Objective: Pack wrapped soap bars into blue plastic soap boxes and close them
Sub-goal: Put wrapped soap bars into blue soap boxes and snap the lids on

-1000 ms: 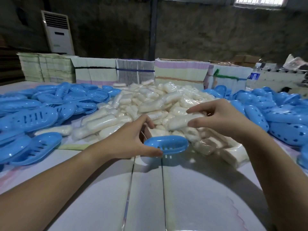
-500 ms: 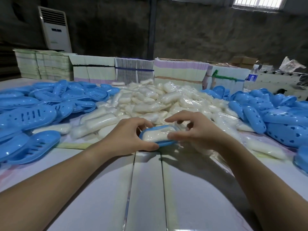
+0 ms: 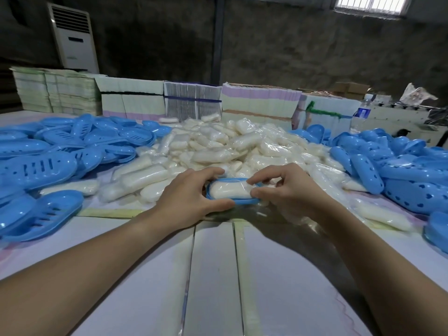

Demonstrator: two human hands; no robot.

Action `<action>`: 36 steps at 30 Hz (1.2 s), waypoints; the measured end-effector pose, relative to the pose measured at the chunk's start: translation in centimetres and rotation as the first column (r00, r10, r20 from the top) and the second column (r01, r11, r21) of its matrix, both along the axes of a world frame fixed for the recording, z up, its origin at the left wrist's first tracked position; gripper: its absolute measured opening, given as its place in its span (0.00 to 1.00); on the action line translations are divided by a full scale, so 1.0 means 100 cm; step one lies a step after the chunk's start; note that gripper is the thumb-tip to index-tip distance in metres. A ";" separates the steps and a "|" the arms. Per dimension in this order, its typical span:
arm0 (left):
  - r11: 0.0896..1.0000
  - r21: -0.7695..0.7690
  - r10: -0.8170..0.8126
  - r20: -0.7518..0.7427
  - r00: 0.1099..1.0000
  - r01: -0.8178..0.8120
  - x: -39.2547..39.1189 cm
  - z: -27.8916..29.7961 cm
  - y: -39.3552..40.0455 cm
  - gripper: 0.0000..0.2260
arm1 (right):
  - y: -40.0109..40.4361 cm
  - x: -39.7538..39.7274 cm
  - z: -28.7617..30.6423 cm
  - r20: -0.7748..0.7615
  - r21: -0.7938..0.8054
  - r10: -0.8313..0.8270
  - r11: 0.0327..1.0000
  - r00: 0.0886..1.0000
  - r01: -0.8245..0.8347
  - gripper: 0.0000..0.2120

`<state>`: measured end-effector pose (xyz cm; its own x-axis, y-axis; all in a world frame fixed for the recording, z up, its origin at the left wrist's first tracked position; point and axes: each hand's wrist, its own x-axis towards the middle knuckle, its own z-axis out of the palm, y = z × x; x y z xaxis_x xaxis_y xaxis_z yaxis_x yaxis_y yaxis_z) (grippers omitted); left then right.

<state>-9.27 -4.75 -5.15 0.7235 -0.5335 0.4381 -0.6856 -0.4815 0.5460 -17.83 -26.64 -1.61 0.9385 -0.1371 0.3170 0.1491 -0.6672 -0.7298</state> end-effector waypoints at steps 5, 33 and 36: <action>0.999 -0.035 -0.017 0.017 1.000 0.018 0.003 -0.004 -0.002 0.29 | -0.007 -0.001 0.005 -0.012 -0.050 0.008 0.999 1.000 -0.009 0.10; 0.996 -0.049 -0.080 -0.002 0.997 0.080 0.009 -0.012 -0.006 0.29 | -0.173 -0.003 -0.012 -0.034 -0.316 -0.876 0.466 0.481 0.827 0.23; 0.992 -0.084 -0.097 -0.019 0.995 0.095 0.007 -0.012 -0.006 0.26 | -0.178 -0.006 -0.013 -0.087 -0.276 -0.881 0.470 0.466 0.838 0.26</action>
<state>-8.56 -5.35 -6.35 0.6814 -0.5633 0.4674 -0.7131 -0.3668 0.5975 -18.46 -44.44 -2.89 0.4120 -0.8735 0.2594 -0.6969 -0.4855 -0.5278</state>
